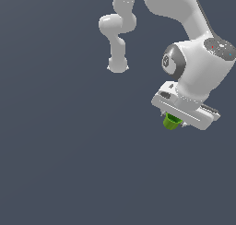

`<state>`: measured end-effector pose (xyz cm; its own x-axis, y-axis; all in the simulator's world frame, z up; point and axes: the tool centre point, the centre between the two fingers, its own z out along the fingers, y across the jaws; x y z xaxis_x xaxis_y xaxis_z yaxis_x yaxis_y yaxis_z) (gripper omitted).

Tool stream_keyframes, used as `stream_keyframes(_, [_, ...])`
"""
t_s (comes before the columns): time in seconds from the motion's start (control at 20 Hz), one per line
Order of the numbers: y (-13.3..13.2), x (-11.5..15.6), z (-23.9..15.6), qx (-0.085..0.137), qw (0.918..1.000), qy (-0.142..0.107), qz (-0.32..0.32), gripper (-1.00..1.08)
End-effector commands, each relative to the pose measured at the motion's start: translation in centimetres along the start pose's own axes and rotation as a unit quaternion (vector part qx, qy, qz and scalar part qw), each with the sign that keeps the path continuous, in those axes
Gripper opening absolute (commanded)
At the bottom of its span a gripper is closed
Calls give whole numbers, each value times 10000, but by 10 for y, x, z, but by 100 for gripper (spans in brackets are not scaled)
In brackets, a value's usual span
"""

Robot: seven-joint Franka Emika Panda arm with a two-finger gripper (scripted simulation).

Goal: Pick up the object and move it to a goal position.

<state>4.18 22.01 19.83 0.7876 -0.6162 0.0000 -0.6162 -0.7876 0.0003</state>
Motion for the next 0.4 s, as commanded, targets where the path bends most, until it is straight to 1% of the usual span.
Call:
stream_keyframes(0.0, [-9, -5, -8, 0, 10000, 2, 10, -100])
stream_keyframes(0.35, [-17, -9, -14, 0, 10000, 2, 10, -100])
